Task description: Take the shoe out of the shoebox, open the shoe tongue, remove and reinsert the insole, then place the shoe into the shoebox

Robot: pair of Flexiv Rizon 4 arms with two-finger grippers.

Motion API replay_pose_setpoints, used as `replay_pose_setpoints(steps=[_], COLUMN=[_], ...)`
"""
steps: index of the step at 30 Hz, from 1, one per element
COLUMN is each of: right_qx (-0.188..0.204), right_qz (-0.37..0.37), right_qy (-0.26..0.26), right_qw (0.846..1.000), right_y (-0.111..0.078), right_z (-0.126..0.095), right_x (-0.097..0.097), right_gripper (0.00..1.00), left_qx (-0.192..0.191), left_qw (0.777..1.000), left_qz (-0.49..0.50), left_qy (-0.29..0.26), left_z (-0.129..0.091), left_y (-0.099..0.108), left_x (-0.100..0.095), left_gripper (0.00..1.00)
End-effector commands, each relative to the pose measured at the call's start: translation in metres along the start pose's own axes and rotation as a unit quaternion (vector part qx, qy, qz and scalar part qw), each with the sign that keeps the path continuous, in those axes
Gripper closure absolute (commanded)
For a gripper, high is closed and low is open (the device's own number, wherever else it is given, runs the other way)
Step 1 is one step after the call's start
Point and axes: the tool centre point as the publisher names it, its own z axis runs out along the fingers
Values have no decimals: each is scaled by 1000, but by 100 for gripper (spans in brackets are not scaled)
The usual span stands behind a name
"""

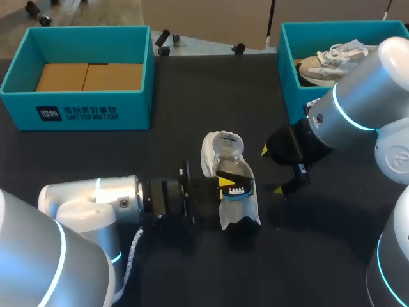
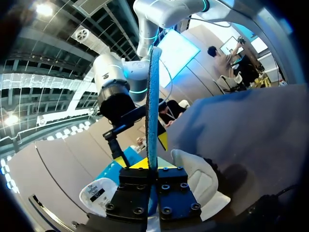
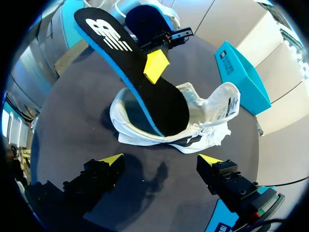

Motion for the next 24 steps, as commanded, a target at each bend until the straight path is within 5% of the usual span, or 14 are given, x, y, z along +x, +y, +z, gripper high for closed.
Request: replay_pose_setpoints(steps=[1, 24], right_qx=[1, 1], right_qz=[0, 0], right_qy=[-1, -1], right_qw=[1000, 1000], right_y=[0, 0], right_z=[1, 1], right_x=[1, 1], right_gripper=[0, 0], left_qx=[1, -50], left_qw=[1000, 998], left_qz=[0, 26], left_qy=[1, 19], left_z=[8, 6], left_y=[13, 37], left_x=[-1, -5], left_gripper=[100, 100])
